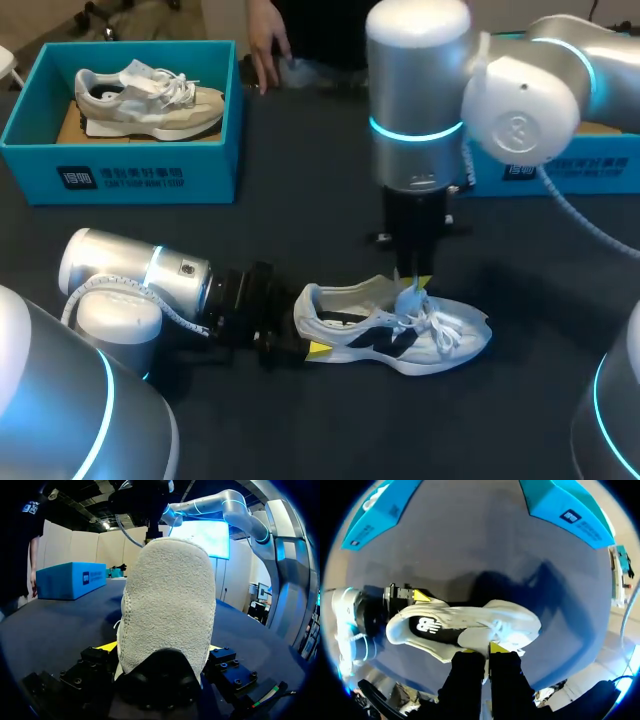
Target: Take the shoe out of the shoebox, open the shoe tongue, remove and reinsert the insole, then place the shoe into the shoebox
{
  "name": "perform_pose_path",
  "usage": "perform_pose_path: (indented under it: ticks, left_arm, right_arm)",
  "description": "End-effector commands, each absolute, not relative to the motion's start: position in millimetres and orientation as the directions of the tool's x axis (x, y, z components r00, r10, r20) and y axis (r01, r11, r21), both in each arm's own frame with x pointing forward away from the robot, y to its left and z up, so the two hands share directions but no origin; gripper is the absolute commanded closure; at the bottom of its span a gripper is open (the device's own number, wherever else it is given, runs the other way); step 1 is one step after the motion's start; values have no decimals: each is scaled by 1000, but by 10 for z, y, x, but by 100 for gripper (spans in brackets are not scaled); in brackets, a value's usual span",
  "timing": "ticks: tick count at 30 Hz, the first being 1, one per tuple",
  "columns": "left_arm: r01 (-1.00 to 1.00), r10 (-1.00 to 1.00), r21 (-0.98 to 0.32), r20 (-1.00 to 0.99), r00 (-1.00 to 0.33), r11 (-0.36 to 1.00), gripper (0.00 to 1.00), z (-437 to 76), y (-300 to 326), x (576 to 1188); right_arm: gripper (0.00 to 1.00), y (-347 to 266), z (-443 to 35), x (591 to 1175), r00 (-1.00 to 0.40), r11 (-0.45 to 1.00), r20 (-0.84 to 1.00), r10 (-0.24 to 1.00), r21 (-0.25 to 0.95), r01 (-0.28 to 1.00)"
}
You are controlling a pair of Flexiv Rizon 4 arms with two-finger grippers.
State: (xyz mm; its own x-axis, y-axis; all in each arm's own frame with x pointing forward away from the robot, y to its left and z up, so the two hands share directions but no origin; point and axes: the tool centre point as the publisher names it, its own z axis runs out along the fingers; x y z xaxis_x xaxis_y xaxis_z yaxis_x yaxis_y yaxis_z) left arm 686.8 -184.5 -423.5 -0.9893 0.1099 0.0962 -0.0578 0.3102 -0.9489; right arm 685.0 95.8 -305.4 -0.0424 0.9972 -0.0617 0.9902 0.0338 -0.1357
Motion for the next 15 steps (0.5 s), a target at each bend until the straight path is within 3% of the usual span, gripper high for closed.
perform_pose_path:
  ticks: [1, 15]
  left_arm:
    - [-58, 110, -948, 97, -989, 312, 100, -4246, -1850, 6877]
    - [-58, 110, -948, 97, -989, 312, 100, -4246, -1850, 6877]
  right_arm:
    - [100, 637, -3016, 6787, -74, 85, 127, 989, -87, 993]
    - [100, 103, -3295, 6729, -114, 144, 379, 919, -52, 988]
